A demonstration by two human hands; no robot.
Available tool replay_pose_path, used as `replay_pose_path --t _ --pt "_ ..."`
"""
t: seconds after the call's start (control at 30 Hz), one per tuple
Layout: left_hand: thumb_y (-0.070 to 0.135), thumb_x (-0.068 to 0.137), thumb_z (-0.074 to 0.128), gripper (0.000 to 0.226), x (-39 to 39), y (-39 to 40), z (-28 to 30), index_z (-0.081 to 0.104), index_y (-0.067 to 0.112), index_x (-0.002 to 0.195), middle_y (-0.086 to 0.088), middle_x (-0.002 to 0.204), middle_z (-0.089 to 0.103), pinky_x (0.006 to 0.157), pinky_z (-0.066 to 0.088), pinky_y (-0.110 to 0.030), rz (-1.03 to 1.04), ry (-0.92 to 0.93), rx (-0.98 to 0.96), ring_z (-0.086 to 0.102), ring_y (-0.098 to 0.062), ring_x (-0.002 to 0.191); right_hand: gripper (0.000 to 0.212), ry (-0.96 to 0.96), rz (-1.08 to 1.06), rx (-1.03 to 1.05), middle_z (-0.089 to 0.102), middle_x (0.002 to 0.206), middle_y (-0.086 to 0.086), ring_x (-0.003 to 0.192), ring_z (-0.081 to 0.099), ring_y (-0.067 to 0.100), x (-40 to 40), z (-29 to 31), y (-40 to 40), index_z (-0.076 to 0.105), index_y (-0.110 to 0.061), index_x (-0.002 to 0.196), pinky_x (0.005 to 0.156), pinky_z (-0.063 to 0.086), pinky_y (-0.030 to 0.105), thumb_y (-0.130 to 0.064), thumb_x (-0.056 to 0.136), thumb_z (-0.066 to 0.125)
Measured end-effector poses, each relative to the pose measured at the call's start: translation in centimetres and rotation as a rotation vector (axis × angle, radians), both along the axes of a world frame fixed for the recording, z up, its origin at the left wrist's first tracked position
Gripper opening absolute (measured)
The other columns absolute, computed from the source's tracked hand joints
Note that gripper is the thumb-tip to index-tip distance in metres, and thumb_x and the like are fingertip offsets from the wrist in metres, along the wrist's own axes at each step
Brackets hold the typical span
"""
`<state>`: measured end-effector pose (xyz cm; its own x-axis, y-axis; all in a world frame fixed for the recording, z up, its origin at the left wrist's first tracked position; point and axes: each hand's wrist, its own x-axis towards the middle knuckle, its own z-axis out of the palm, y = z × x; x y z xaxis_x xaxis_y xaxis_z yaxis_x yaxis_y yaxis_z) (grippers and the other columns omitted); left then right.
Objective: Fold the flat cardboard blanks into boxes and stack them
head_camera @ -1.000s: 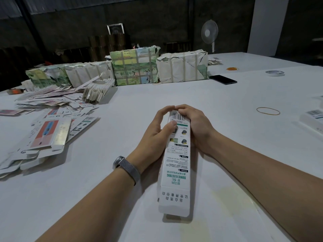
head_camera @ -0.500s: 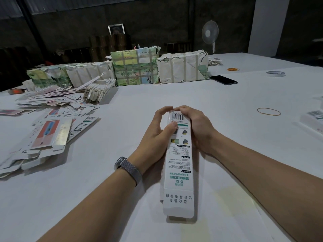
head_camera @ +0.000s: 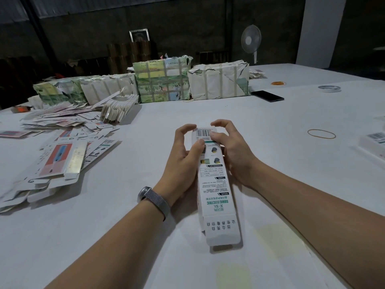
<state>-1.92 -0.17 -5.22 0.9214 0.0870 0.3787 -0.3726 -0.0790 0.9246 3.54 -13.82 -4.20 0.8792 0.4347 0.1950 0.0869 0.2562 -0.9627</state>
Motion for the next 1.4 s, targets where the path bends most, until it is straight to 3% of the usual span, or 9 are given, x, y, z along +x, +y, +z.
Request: replay_pose_path --t 0.13,0.27,0.73,0.9,1.0,1.1,1.2,1.3,1.4 --pt "0.026 0.101 0.051 0.026 -0.1 0.1 0.0 0.042 0.041 0.120 -0.001 0.085 0.078 0.057 0.057 -0.028 0.000 0.004 -0.007 0.073 -0.020 0.066 0.007 0.014 0.012 0.025 0.068 0.074 0.012 0.046 0.062 0.015 -0.1 0.1 -0.2 0.053 -0.028 0.100 0.033 0.038 0.017 -0.021 0.102 0.052" --pt "0.021 0.106 0.048 0.032 -0.2 0.1 0.1 0.039 0.047 0.123 -0.001 0.086 0.078 0.057 0.057 -0.028 0.006 0.027 0.004 0.074 -0.020 0.068 0.014 0.023 -0.007 0.027 0.069 0.076 0.012 0.056 0.065 0.019 0.1 0.1 -0.2 0.057 -0.030 0.090 0.037 0.043 0.020 -0.021 0.101 0.055" --pt "0.040 0.090 0.053 0.031 0.1 0.1 0.1 0.042 0.041 0.119 0.000 0.086 0.078 0.058 0.057 -0.029 0.014 0.037 0.007 0.075 -0.021 0.069 0.003 0.002 -0.031 0.043 0.071 0.073 0.007 0.054 0.064 0.018 0.1 0.0 0.0 0.056 -0.024 0.098 0.036 0.042 0.019 -0.023 0.101 0.057" --pt "0.044 0.088 0.055 0.031 0.1 0.2 0.1 0.043 0.043 0.117 -0.003 0.087 0.078 0.060 0.060 -0.036 0.059 0.055 -0.014 0.075 -0.026 0.070 0.011 -0.056 -0.107 -0.014 0.072 0.084 0.002 0.067 0.068 0.017 0.3 -0.3 0.2 0.062 -0.032 0.109 0.052 0.054 0.031 -0.026 0.101 0.057" --pt "0.051 0.085 0.059 0.037 0.3 0.5 0.1 0.043 0.043 0.118 -0.006 0.089 0.078 0.064 0.062 -0.042 0.177 0.066 -0.024 0.076 -0.027 0.072 0.021 -0.129 -0.158 -0.142 0.064 0.097 -0.001 0.078 0.064 0.016 0.5 0.1 -0.2 0.061 -0.031 0.119 0.065 0.053 0.037 -0.030 0.099 0.060" --pt "0.061 0.076 0.065 0.059 0.5 1.1 0.2 0.039 0.038 0.124 -0.008 0.093 0.076 0.060 0.058 -0.038 0.306 0.076 -0.047 0.074 -0.024 0.068 0.051 -0.371 -0.097 -0.458 0.058 0.109 -0.009 0.089 0.063 0.008 -0.1 1.2 -0.7 0.058 -0.032 0.131 0.075 0.050 0.026 -0.049 0.084 0.068" --pt "0.071 0.073 0.068 0.070 0.5 1.6 0.2 0.035 0.038 0.124 0.001 0.067 0.068 0.045 0.044 -0.027 0.328 0.096 -0.030 0.059 -0.013 0.045 0.069 -0.679 -0.064 -0.877 0.053 0.106 -0.016 0.093 0.054 0.000 -1.3 2.2 -0.5 0.052 -0.038 0.139 0.084 0.045 0.023 -0.059 0.075 0.067" --pt "0.068 0.082 0.061 0.062 0.3 1.0 0.4 0.031 0.038 0.128 -0.004 0.062 0.070 0.039 0.045 -0.027 0.207 0.103 -0.066 0.059 -0.018 0.041 0.067 -0.684 -0.164 -0.985 0.057 0.120 -0.006 0.111 0.055 0.014 -1.8 3.5 -1.2 0.050 -0.032 0.143 0.097 0.047 0.038 -0.048 0.081 0.071" --pt "0.057 0.098 0.044 0.038 0.5 0.7 0.8 0.032 0.038 0.129 -0.009 0.074 0.074 0.041 0.046 -0.026 0.176 0.101 -0.062 0.060 -0.019 0.044 0.069 -0.635 -0.264 -1.071 0.057 0.131 -0.003 0.115 0.055 0.017 -2.1 5.1 -4.3 0.051 -0.031 0.143 0.098 0.047 0.037 -0.049 0.081 0.074"
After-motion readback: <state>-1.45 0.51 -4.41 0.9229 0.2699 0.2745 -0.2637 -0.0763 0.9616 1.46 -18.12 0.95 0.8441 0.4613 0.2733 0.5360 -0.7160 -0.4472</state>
